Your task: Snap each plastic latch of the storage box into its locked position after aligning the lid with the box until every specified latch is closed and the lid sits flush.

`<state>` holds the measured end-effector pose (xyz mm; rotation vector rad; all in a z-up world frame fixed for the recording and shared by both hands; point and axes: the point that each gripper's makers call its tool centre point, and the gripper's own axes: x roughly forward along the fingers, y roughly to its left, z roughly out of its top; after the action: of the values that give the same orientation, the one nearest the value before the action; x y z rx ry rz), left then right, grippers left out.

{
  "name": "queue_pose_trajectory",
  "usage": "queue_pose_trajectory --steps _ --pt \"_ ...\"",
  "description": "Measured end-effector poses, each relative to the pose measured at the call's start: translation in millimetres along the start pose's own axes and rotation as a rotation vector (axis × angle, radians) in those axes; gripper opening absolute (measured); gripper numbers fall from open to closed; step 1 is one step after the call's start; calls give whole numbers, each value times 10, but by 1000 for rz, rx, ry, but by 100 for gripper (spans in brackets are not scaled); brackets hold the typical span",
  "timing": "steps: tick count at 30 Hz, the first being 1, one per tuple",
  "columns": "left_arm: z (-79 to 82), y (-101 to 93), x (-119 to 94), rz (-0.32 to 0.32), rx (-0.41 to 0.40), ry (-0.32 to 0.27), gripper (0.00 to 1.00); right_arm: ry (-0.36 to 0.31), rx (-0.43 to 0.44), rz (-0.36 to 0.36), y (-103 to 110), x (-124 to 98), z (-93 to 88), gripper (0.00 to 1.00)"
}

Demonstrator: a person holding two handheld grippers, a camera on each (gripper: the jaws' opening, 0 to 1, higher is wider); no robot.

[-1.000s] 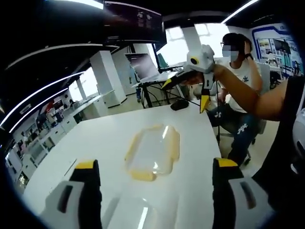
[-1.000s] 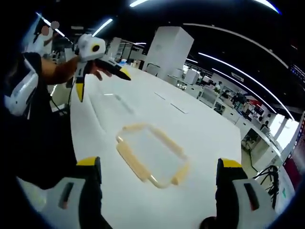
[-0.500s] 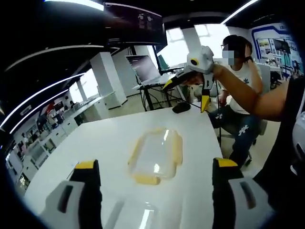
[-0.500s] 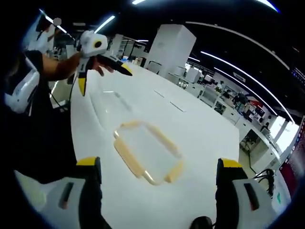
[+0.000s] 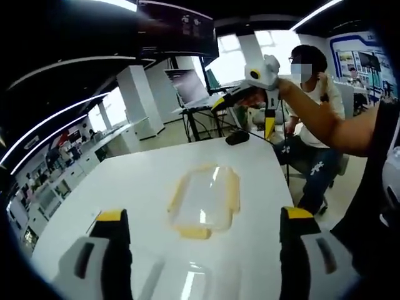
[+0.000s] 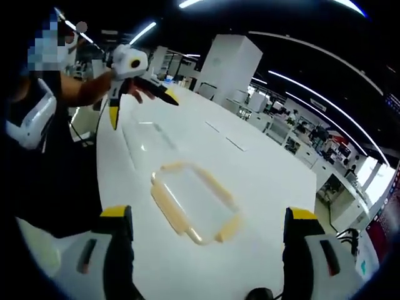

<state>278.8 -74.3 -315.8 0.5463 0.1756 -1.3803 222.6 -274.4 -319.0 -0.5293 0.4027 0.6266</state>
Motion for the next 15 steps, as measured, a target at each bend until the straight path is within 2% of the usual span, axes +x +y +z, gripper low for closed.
queue_pose_trajectory --steps 5,15 --pt "41 101 3 37 8 -9 96 20 5 11 -16 26 -47 100" --pt "60 67 15 26 14 -3 97 28 -16 24 1 -11 -39 100"
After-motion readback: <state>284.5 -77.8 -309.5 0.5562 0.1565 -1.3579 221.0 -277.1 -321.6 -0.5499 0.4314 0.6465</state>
